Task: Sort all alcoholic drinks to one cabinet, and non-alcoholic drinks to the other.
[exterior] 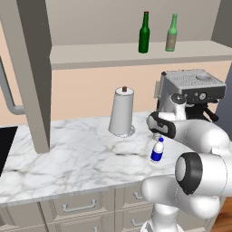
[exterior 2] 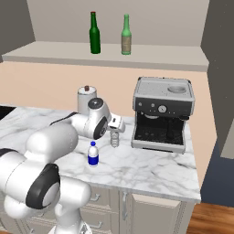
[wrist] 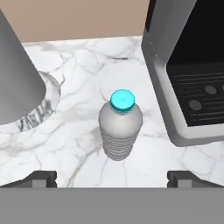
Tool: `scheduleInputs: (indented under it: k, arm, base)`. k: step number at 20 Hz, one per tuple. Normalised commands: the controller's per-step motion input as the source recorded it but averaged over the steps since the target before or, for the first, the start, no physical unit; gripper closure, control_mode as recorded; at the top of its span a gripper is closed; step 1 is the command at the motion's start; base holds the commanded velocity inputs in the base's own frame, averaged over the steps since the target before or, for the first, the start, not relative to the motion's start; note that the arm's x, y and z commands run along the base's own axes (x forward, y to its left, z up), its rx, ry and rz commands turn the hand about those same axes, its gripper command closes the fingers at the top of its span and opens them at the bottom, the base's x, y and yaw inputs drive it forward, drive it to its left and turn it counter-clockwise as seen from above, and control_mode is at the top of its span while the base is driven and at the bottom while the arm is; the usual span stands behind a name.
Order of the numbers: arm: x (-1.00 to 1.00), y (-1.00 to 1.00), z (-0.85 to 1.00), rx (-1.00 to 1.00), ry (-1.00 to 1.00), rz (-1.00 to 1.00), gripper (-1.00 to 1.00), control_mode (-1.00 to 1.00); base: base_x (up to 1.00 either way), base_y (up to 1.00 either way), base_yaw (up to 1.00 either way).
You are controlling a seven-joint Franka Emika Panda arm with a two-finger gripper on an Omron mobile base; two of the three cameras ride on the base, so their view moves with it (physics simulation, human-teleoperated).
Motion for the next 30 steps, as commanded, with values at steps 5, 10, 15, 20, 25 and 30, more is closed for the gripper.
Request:
scheduleInputs:
  k: [5,10,15,20,25,30]
  arm:
    - [0.11,-0.04,-0.08,0.00,0.00,0.00,-1.00,-1.00]
    - [0.11,-0.04,-0.09,0.00,0.00,0.00,-1.00,-1.00]
    - [0.11,-0.03,-0.09,0.00,0.00,0.00,-1.00,-1.00]
    - [0.11,-0.02,-0.07,0.00,0.00,0.00,-1.00,-1.00]
    - [0.11,0.00,-0.07,0.00,0.00,0.00,-1.00,-1.00]
    - [0.09,0.00,-0.06,0.00,0.00,0.00,-1.00,-1.00]
  base:
    - [0.00,0.00,0.00]
    - [0.00,0.00,0.00]
    - [0.00,0.00,0.00]
    - [0.00,0.00,0.00]
    - [0.00,0.00,0.00]
    - [0.00,0.00,0.00]
